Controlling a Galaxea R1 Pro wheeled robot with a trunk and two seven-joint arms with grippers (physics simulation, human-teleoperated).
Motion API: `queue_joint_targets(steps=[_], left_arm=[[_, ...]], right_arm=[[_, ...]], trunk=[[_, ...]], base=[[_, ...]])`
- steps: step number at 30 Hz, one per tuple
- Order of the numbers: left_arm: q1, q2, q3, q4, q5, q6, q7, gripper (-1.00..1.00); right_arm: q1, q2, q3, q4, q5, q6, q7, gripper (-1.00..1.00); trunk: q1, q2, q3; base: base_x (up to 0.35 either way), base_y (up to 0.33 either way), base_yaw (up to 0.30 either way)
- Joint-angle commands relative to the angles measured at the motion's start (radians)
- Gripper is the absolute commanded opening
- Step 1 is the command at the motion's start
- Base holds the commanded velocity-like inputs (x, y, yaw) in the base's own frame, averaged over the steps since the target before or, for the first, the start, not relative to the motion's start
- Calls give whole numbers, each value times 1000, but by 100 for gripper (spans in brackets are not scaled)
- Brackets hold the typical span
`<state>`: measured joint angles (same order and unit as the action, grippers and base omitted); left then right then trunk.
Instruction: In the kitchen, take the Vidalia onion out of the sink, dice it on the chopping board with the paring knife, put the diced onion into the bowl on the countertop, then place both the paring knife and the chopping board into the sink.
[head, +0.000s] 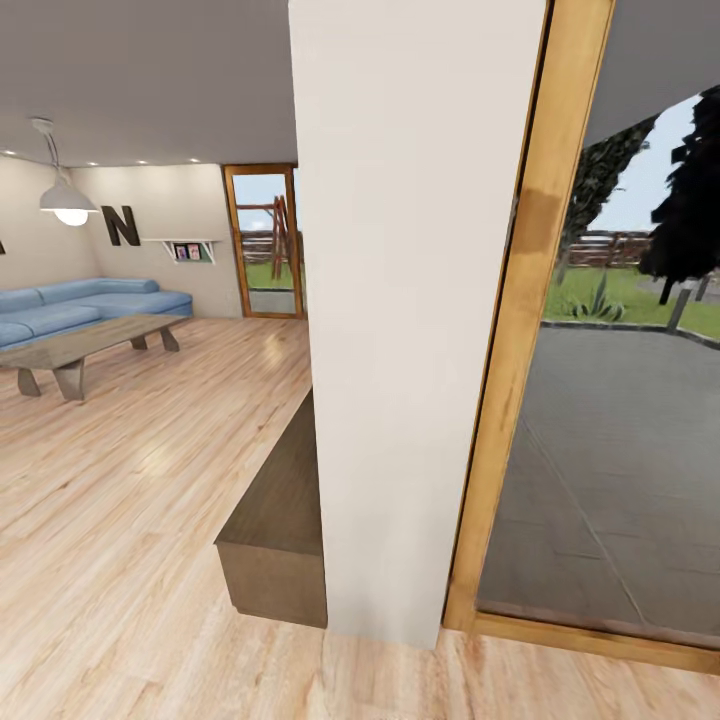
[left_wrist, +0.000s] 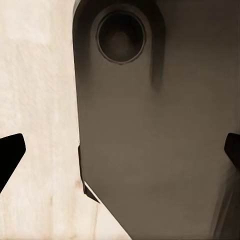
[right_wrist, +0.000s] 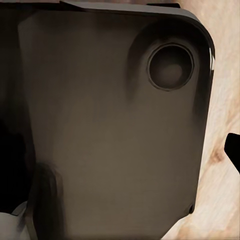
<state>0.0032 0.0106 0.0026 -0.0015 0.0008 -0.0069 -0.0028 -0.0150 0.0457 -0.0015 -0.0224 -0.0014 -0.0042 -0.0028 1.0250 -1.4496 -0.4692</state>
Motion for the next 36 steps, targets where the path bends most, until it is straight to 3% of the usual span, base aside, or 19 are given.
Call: queue_joint_targets(steps=[1, 10, 17, 20, 21, 22, 25, 30, 36], left_arm=[[0, 0, 1, -1, 0, -1, 0, 100], [0, -1, 6, -44, 2, -42, 0, 100], [0, 12, 7, -175, 2, -135, 0, 100], [0, 16, 8, -296, 4, -147, 5, 100], [0, 16, 9, -412, 9, -149, 8, 100], [0, 16, 9, -458, 13, -149, 9, 100], [0, 14, 10, -528, 19, -152, 9, 100], [0, 17, 16, -535, 24, -180, 9, 100], [0, 19, 98, -467, 29, -262, 8, 100]], right_arm=[[0, 0, -1, 0, 0, -1, 0, 100], [0, 6, -2, -15, -1, -31, 0, 100], [0, 2, -3, -212, 2, -189, -56, 100], [0, 1, -3, -298, 1, -221, -99, 100], [0, 2, -3, -364, 0, -251, -113, 100], [0, 4, -3, -397, 0, -268, -117, 100], [0, 5, -3, -453, 1, -302, -120, 100], [0, 3, 1, -467, 3, -342, -120, 100], [0, 1, 4, -455, 3, -424, -120, 100]], trunk=[[0, 0, -1], [0, 0, -1], [0, 0, -1], [0, 0, -1], [0, 0, -1], [0, 0, -1], [0, 0, -1], [0, 0, 0], [0, 0, 5]], base=[[-3, 0, 0], [0, 0, 0], [0, 0, 0], [0, 0, 0], [0, 0, 0], [0, 0, 0], [0, 0, 0], [0, 0, -6], [0, 0, -139]])
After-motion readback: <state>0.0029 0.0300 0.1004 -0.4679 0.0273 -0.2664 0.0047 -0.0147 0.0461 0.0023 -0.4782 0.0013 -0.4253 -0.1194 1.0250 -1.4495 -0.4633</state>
